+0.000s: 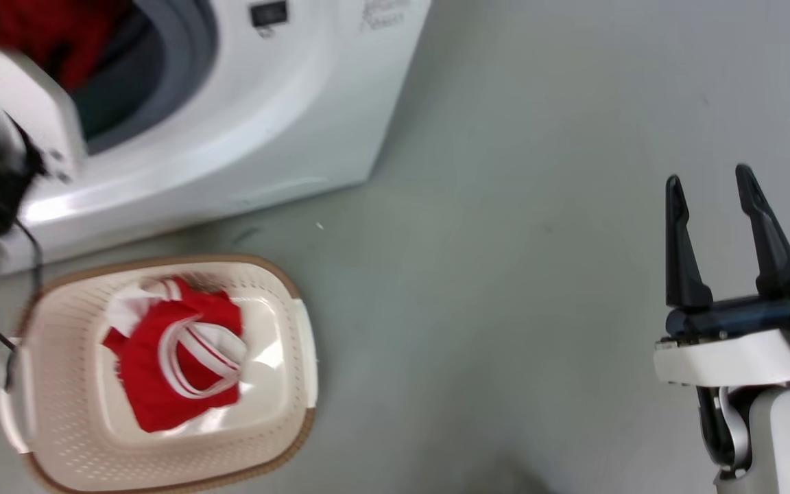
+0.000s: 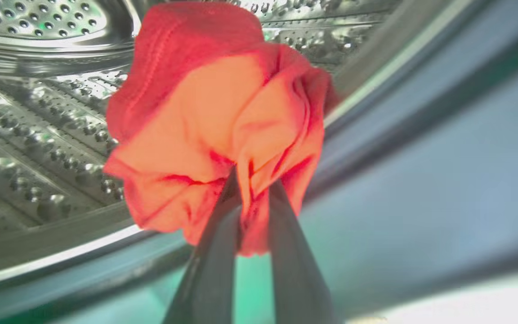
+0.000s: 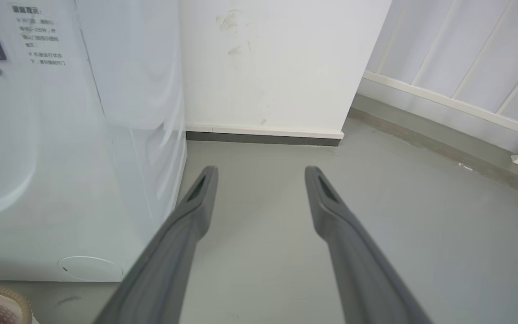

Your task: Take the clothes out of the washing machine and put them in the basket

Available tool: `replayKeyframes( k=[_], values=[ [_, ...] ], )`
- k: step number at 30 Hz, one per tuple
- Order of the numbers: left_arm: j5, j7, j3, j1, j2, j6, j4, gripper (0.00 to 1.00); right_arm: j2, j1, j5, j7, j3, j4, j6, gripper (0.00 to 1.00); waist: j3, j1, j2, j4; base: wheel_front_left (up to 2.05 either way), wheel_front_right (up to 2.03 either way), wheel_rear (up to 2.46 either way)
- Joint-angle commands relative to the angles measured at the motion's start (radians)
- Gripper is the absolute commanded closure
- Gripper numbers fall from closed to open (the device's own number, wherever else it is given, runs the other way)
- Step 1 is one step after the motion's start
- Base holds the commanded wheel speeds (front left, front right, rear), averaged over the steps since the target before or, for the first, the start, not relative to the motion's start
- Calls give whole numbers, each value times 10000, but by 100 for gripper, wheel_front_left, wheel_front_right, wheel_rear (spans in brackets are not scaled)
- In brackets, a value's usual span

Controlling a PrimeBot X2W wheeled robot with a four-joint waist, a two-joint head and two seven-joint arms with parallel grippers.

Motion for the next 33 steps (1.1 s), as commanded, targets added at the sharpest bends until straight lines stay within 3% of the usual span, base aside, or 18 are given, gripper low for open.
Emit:
replayKeyframes(
  k=[1,7,13,21,33],
  values=[
    [-42,-209,-59,328,-114,16,-90,100,7,196,-58,-20,-69,63,-14,0,-897,0,0,668,0,0,0],
    [-228,-1097,-233,1835,-618,83,-770,100,7,597,-486,-20,-172,188,-14,0,-1954,0,0,1305,0,0,0],
    [-275,-2207,-158,3114,-682,526,-1983,100,8,1035,-667,-20,-256,338,-13,0,-2872,0,0,1803,0,0,0],
    [-22,-3476,183,4386,-351,1623,-4471,100,7,1395,-854,-20,-427,382,-14,0,-3542,0,0,2330,0,0,0],
    [10,-3773,725,6508,120,3376,-8348,100,8,1702,-958,-20,-542,488,-14,0,-4245,0,0,2864,0,0,0]
  ],
)
